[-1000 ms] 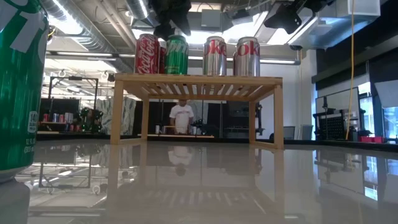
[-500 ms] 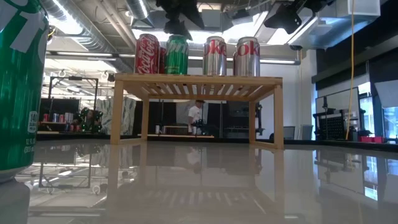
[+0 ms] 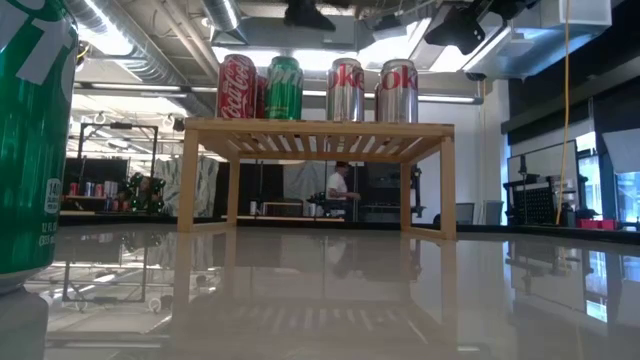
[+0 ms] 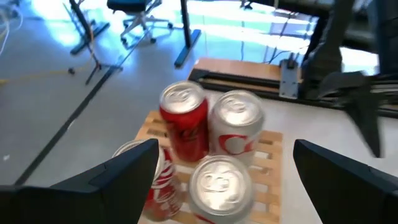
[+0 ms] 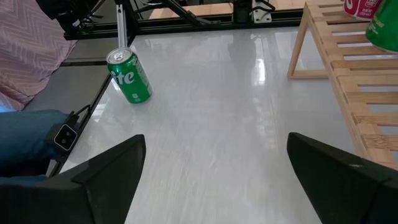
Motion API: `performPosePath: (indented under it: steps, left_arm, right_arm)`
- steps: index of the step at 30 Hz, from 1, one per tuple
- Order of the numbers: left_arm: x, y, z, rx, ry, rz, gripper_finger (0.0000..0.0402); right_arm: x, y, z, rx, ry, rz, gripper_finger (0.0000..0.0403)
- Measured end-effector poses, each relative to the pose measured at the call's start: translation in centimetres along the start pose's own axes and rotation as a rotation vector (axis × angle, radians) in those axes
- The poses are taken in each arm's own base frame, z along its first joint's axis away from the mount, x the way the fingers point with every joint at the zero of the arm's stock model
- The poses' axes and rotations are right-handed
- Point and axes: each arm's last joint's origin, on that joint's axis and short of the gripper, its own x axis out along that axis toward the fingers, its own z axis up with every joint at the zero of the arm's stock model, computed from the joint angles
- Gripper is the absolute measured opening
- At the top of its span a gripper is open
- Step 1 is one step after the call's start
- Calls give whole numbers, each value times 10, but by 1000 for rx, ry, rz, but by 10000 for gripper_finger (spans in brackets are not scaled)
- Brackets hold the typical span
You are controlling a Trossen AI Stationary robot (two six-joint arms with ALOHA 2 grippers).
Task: Place canned beverage on shelf
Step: Adjust the green soda cans on the shelf
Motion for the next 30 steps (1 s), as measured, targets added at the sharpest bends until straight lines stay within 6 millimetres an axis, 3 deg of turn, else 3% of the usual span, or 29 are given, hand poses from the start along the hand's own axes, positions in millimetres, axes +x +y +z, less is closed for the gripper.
performPosePath:
  steps: [8, 17, 30]
  left_arm:
    - [-27, -34, 10, 20, -56, -78, 361]
    - [-34, -82, 12, -46, -47, -213, 361]
    - [-47, -153, -13, -90, 199, -366, 361]
  right_arm:
    - [0, 0, 0, 0, 0, 2, 386]
    - [0, 0, 0, 0, 0, 2, 386]
    - [0, 0, 0, 0, 0, 3, 386]
